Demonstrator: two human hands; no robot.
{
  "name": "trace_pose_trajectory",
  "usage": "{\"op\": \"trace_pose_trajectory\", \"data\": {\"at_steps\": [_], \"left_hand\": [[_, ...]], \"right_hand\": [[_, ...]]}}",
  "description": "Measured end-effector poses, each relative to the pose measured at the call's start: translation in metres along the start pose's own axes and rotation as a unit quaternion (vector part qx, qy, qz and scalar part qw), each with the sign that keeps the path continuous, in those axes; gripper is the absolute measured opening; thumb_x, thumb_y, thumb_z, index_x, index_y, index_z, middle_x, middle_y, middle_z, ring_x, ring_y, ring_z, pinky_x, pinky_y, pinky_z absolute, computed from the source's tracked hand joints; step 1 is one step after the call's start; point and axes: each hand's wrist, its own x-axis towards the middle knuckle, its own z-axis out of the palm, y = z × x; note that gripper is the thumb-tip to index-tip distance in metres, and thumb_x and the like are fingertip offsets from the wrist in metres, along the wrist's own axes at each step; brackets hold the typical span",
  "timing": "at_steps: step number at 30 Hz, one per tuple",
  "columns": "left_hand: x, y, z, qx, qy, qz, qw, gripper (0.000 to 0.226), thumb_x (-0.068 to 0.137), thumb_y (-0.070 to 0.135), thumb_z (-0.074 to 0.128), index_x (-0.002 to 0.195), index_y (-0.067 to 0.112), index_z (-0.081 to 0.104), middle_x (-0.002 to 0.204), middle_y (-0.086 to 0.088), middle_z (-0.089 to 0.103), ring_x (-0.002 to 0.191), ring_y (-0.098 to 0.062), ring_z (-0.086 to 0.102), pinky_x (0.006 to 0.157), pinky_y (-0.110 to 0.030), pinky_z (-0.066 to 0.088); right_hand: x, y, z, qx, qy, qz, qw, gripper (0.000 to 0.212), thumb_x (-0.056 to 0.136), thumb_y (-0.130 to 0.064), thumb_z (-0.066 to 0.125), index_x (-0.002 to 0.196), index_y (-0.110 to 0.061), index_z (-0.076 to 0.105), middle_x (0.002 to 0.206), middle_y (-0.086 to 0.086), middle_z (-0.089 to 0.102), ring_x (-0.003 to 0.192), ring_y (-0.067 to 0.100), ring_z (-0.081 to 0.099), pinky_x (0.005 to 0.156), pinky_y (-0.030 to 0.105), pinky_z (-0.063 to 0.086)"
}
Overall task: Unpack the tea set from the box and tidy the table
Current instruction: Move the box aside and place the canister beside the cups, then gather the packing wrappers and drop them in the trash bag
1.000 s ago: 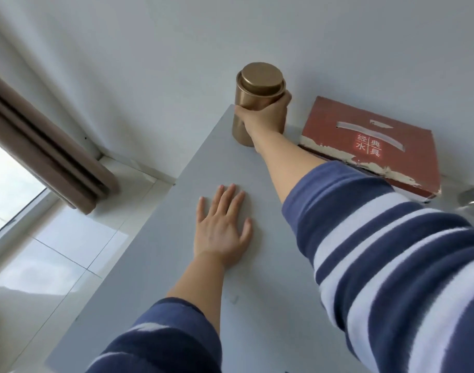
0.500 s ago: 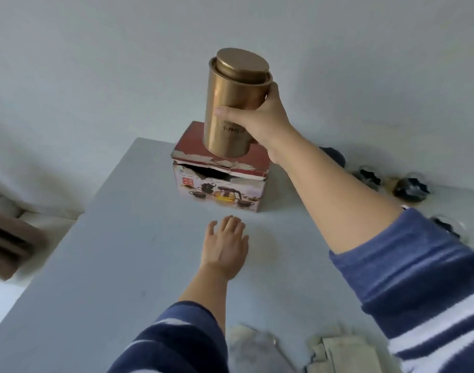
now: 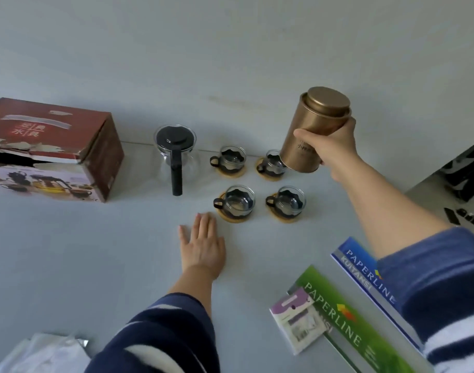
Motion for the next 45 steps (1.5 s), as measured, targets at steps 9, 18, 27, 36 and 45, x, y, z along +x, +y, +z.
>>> {"op": "trace_pose_trajectory", "data": {"at_steps": [9, 18, 27, 36, 45], "left_hand": [[0.006, 0.008, 0.025, 0.004, 0.124, -0.043, 0.991, 0.066, 0.088, 0.045, 0.02, 0.145, 0.018, 0.038, 0.156, 0.002, 0.031, 0.149, -0.015, 0.016, 0.119, -0.05, 0.005], [0.006, 0.01, 0.027, 0.023, 0.134, -0.056, 0.989, 0.062, 0.086, 0.047, 0.026, 0.138, 0.019, 0.046, 0.15, 0.001, 0.04, 0.145, -0.016, 0.027, 0.117, -0.049, 0.012], [0.005, 0.008, 0.032, 0.025, 0.14, -0.046, 0.989, 0.062, 0.087, 0.048, 0.024, 0.139, 0.019, 0.045, 0.151, 0.002, 0.038, 0.147, -0.016, 0.024, 0.118, -0.048, 0.01], [0.002, -0.007, -0.011, -0.005, -0.008, -0.002, 1.0, 0.063, 0.098, 0.051, 0.024, 0.153, 0.02, 0.019, 0.163, 0.006, 0.009, 0.15, -0.014, -0.002, 0.121, -0.049, -0.002], [-0.082, -0.1, -0.091, 0.045, -0.016, -0.005, 0.999, 0.068, 0.097, 0.049, 0.037, 0.153, 0.019, 0.015, 0.162, 0.002, 0.003, 0.15, -0.024, -0.003, 0.119, -0.054, 0.008]], "right_hand": [[0.089, 0.099, -0.031, 0.012, 0.034, 0.061, 0.997, 0.089, 0.065, -0.026, 0.084, 0.131, -0.019, 0.025, 0.131, 0.001, 0.049, 0.105, 0.016, 0.05, 0.09, 0.03, 0.042], [0.126, 0.153, -0.002, 0.062, 0.036, 0.081, 0.994, 0.1, 0.061, -0.017, 0.087, 0.14, -0.019, 0.027, 0.143, 0.003, 0.034, 0.121, 0.015, 0.044, 0.099, 0.027, 0.035], [0.125, 0.158, 0.001, 0.059, -0.011, 0.12, 0.991, 0.126, 0.068, -0.012, 0.083, 0.151, -0.025, -0.01, 0.157, -0.001, 0.025, 0.14, 0.017, 0.033, 0.114, 0.037, 0.028], [0.038, 0.116, -0.023, -0.245, -0.071, 0.133, 0.958, 0.111, 0.073, -0.034, 0.078, 0.153, -0.023, 0.003, 0.153, 0.011, 0.025, 0.141, 0.033, 0.024, 0.113, 0.047, 0.03], [-0.138, 0.078, 0.022, -0.262, -0.187, 0.101, 0.942, 0.099, 0.079, -0.032, 0.074, 0.153, -0.018, 0.009, 0.156, 0.012, 0.023, 0.139, 0.033, 0.031, 0.112, 0.042, 0.032]]}}
